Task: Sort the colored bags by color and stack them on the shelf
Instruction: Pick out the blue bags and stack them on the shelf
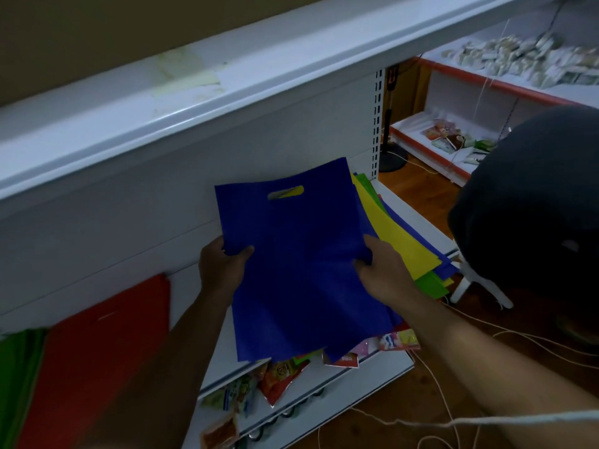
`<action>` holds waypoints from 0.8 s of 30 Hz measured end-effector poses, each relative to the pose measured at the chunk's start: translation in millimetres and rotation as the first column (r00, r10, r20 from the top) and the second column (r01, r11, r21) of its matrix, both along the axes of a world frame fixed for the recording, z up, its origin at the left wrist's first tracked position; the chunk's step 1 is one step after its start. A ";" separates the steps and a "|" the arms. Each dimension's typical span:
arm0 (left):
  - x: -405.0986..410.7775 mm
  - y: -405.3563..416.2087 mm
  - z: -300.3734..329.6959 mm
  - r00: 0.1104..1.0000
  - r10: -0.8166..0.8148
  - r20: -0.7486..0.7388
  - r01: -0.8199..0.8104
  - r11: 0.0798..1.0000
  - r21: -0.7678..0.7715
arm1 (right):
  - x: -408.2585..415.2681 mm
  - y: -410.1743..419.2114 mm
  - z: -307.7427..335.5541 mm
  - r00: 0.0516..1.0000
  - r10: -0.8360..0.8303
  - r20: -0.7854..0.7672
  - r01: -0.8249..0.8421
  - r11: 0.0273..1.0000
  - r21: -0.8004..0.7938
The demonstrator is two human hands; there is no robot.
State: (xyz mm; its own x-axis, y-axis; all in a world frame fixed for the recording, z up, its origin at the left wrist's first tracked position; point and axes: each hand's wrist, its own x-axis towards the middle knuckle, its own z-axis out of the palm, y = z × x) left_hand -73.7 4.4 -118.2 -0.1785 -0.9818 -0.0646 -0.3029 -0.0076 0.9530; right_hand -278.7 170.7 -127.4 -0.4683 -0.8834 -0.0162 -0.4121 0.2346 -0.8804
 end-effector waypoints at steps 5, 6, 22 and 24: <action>14.2 -0.3 19.6 0.997 -0.039 -0.073 0.037 0.999 -0.027 | 10.7 -7.9 5.6 1.000 -0.018 0.019 0.019 0.999 -0.041; 19.5 -1.8 23.0 0.997 -0.039 -0.066 0.036 0.998 -0.044 | 14.9 -11.2 7.7 0.999 -0.025 0.029 0.027 0.998 -0.049; 251.9 -33.2 48.8 0.946 0.280 0.165 -0.239 0.944 -0.229 | 215.4 -94.2 35.6 0.940 0.295 -0.173 -0.294 0.955 0.034; 289.0 -36.8 50.2 0.935 0.317 0.159 -0.279 0.934 -0.223 | 249.3 -104.8 37.2 0.930 0.313 -0.195 -0.314 0.949 0.027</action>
